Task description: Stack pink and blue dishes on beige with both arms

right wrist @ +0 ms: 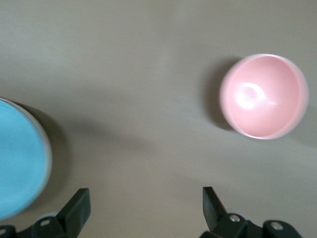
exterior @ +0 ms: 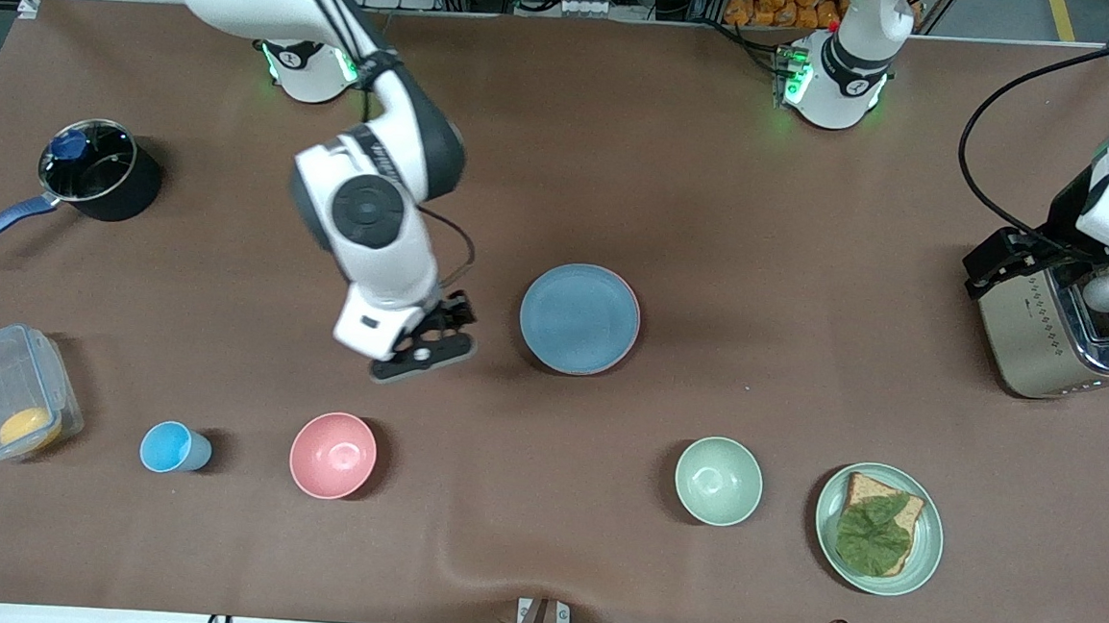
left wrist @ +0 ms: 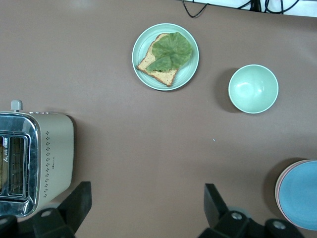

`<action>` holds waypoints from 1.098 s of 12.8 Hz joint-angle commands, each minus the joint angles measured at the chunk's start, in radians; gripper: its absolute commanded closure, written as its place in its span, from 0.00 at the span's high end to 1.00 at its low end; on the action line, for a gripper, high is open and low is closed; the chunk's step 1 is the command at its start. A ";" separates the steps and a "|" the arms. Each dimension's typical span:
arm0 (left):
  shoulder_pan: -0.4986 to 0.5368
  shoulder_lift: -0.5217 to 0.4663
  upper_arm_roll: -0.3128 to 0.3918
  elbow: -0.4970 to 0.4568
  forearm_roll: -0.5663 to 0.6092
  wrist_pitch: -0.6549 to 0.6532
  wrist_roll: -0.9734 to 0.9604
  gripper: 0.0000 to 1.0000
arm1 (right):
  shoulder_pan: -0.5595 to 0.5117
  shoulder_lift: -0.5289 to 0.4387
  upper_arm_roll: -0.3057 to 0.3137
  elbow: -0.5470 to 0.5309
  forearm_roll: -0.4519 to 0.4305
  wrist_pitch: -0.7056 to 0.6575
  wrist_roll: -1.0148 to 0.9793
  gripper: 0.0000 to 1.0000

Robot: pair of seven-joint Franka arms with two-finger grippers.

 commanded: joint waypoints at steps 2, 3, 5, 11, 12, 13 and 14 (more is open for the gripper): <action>0.002 -0.011 0.001 0.009 -0.020 -0.020 0.024 1.00 | -0.156 -0.161 0.022 -0.207 0.013 0.013 -0.051 1.00; 0.002 -0.011 0.001 0.009 -0.020 -0.020 0.024 1.00 | -0.200 -0.176 0.024 -0.225 0.014 0.013 -0.057 1.00; 0.002 -0.011 -0.001 0.009 -0.020 -0.020 0.024 1.00 | -0.263 -0.211 0.022 -0.241 0.081 0.005 -0.069 1.00; 0.002 -0.011 0.002 0.013 -0.018 -0.021 0.026 1.00 | -0.366 -0.405 0.017 -0.238 0.146 -0.174 -0.066 1.00; 0.002 -0.011 0.002 0.016 -0.016 -0.032 0.032 1.00 | -0.388 -0.443 0.014 -0.230 0.196 -0.206 -0.066 1.00; 0.002 -0.011 0.004 0.025 -0.018 -0.040 0.046 1.00 | -0.426 -0.475 0.014 -0.227 0.242 -0.246 -0.071 1.00; 0.003 -0.011 0.005 0.030 -0.020 -0.043 0.054 1.00 | -0.452 -0.504 0.014 -0.227 0.252 -0.283 -0.072 1.00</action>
